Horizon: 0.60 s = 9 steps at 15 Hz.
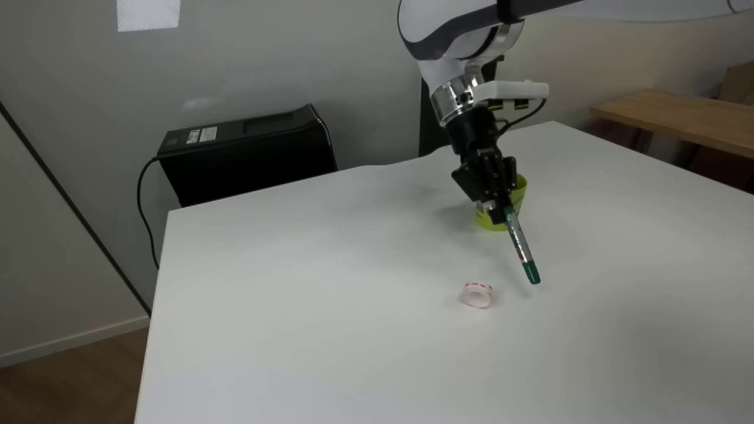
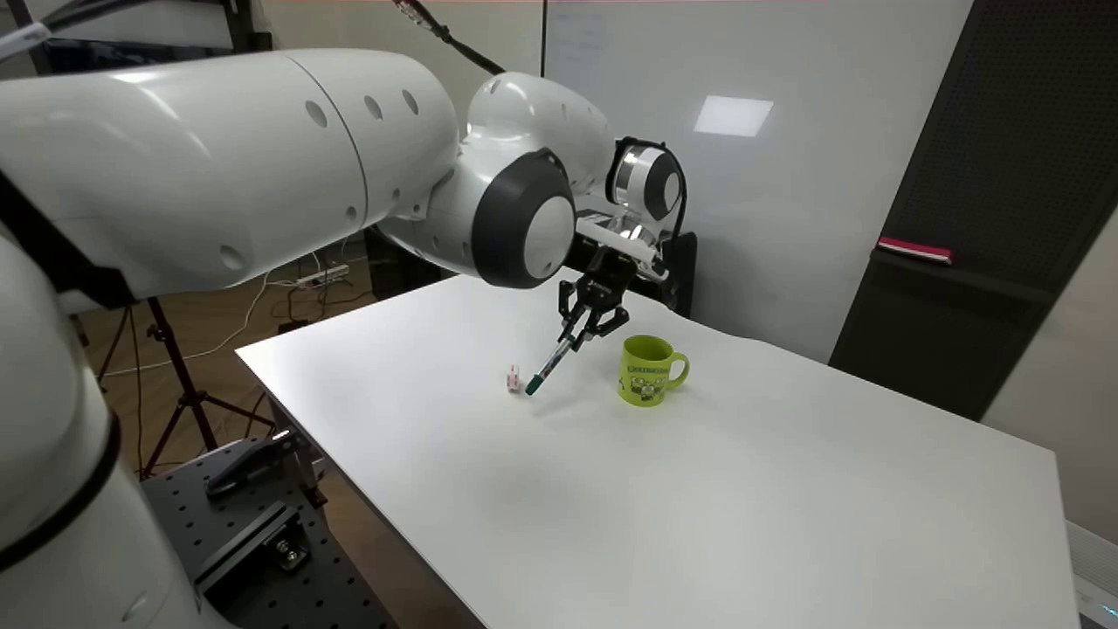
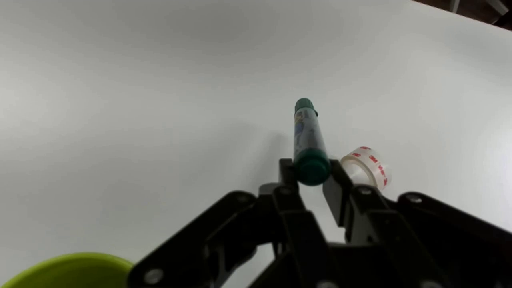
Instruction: Take the green marker out of the yellow mug
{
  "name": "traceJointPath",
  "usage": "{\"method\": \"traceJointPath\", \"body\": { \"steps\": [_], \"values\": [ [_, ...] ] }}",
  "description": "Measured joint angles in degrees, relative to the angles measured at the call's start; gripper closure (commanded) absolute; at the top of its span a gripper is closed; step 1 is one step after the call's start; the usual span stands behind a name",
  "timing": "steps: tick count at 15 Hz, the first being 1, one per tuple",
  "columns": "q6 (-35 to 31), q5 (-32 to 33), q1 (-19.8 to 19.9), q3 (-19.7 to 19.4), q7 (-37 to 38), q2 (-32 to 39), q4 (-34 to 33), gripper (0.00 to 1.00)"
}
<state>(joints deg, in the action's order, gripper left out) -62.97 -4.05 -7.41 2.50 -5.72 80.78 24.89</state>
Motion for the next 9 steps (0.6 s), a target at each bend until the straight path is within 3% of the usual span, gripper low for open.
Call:
{"method": "traceJointPath", "body": {
  "steps": [1,9],
  "values": [
    [-0.26,0.09,-0.02,-0.03,-0.09,0.03,0.28,0.51],
    [-0.24,1.76,-0.34,-0.05,-0.17,0.75,0.04,0.01]
  ]
}}
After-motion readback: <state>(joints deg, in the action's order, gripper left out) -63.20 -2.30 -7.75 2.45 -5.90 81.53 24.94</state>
